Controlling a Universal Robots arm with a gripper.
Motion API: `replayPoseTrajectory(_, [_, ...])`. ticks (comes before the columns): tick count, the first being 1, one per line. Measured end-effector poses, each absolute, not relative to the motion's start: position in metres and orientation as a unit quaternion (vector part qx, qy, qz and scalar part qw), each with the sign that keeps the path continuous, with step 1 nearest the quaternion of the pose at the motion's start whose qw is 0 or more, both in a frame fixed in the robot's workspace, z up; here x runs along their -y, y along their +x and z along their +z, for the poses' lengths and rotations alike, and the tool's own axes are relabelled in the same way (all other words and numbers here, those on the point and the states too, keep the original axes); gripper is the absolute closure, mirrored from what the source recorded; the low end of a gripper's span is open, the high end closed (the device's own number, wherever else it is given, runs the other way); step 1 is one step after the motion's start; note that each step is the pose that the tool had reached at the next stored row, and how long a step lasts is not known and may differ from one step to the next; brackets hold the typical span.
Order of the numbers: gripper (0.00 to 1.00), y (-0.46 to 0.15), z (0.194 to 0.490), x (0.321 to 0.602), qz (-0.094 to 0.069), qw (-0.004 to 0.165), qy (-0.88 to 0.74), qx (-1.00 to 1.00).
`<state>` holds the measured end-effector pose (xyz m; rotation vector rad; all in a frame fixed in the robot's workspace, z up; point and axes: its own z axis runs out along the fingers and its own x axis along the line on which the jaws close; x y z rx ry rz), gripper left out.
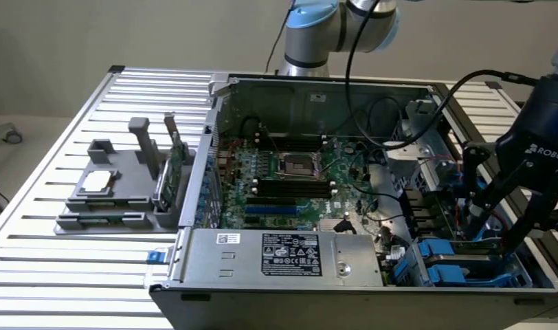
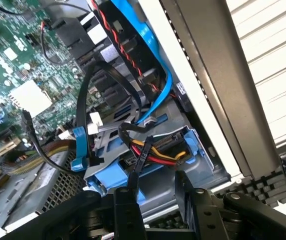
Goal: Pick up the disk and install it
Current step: 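Insert the second disk wire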
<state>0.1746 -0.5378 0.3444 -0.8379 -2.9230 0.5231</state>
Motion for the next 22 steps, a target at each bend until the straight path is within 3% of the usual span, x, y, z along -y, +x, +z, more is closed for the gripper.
replayPoseTrajectory(4, [0.57,0.176,0.344,0.538,0.150,0.034,-0.274,0.949])
replayPoseTrajectory(8, [0.57,0.180,0.345,0.539,0.142,0.036,-0.276,0.950])
replayPoseTrajectory(22, [0.57,0.185,0.363,0.547,0.141,0.037,-0.281,0.949])
